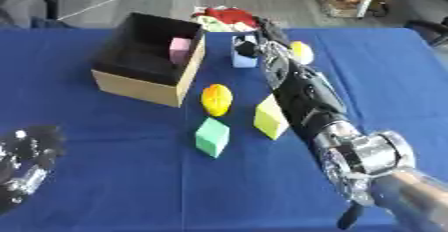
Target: Pick up objects on the table and place them in the box.
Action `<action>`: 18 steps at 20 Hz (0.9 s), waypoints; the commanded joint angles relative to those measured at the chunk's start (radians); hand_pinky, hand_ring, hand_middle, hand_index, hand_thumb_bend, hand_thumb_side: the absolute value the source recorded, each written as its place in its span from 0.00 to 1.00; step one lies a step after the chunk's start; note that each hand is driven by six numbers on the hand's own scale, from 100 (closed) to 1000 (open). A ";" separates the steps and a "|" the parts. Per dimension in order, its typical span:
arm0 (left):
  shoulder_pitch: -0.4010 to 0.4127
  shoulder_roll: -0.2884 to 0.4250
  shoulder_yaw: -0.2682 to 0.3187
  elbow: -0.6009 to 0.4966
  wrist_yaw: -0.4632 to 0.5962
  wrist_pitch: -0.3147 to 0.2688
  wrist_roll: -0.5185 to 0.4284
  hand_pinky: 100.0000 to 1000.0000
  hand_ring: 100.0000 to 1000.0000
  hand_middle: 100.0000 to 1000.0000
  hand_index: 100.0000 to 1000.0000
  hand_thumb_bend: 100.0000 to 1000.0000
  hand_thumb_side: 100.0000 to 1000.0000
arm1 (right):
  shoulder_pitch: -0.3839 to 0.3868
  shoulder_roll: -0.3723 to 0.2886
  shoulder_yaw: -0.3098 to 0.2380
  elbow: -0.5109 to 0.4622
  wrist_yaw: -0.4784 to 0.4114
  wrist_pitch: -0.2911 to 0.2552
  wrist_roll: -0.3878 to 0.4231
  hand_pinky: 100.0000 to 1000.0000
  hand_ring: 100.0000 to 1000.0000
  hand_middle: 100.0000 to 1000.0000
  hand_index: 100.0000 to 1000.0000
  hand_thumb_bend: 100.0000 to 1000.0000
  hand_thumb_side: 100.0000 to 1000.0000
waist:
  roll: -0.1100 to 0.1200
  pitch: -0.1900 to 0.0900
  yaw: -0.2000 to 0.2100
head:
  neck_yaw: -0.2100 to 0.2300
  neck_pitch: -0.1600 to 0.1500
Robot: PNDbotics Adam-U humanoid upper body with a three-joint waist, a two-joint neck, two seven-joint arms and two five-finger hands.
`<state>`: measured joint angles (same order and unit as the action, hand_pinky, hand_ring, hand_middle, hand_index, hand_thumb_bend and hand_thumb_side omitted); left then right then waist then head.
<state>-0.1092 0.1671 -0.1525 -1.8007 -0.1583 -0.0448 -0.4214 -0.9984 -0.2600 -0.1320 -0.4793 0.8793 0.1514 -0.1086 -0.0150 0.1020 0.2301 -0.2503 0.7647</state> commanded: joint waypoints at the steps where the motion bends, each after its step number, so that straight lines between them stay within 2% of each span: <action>1: -0.015 0.003 -0.003 -0.024 0.009 -0.003 -0.004 0.70 0.58 0.62 0.79 0.10 0.35 | -0.017 -0.007 -0.005 -0.006 -0.020 0.013 -0.005 0.95 0.90 0.91 1.00 0.00 0.47 | 0.018 0.004 0.003 | -0.008 -0.012; 7: -0.015 0.002 -0.004 -0.024 0.010 -0.002 -0.004 0.70 0.58 0.62 0.79 0.10 0.35 | -0.011 0.010 0.001 -0.009 -0.066 0.003 0.008 0.96 0.90 0.91 1.00 0.00 0.53 | 0.021 0.007 0.005 | -0.013 -0.015; 11: -0.016 0.002 -0.003 -0.024 0.010 -0.002 -0.004 0.70 0.58 0.62 0.79 0.10 0.35 | -0.007 0.020 0.018 -0.007 -0.058 -0.016 0.049 0.96 0.92 0.93 1.00 0.00 0.54 | 0.021 0.009 0.006 | -0.015 -0.016; 13: -0.016 0.002 -0.004 -0.024 0.011 -0.002 -0.005 0.70 0.58 0.62 0.79 0.10 0.35 | -0.005 0.025 0.037 -0.006 0.000 -0.021 0.082 0.97 0.94 0.95 1.00 0.01 0.52 | 0.021 0.009 0.007 | -0.017 -0.016; 16: -0.016 0.001 -0.005 -0.024 0.011 -0.002 -0.006 0.70 0.58 0.62 0.79 0.10 0.35 | 0.000 0.039 0.058 -0.012 0.155 -0.032 0.148 0.97 0.97 0.98 1.00 0.12 0.50 | 0.022 0.010 0.009 | -0.022 -0.017; 17: -0.016 0.000 -0.005 -0.024 0.011 -0.002 -0.006 0.70 0.58 0.62 0.79 0.10 0.35 | 0.002 0.045 0.058 -0.016 0.204 -0.038 0.172 0.97 0.97 0.99 1.00 0.20 0.48 | 0.022 0.011 0.010 | -0.023 -0.017; 18: -0.016 0.000 -0.005 -0.024 0.012 -0.002 -0.006 0.70 0.58 0.62 0.79 0.10 0.35 | 0.005 0.051 0.057 -0.021 0.250 -0.046 0.196 0.96 0.97 0.99 1.00 0.23 0.46 | 0.023 0.012 0.011 | -0.025 -0.017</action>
<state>-0.1138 0.1667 -0.1574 -1.8008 -0.1532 -0.0458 -0.4243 -0.9850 -0.2265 -0.0841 -0.4923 1.0734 0.1134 0.0527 -0.0104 0.1057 0.2368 -0.2708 0.7558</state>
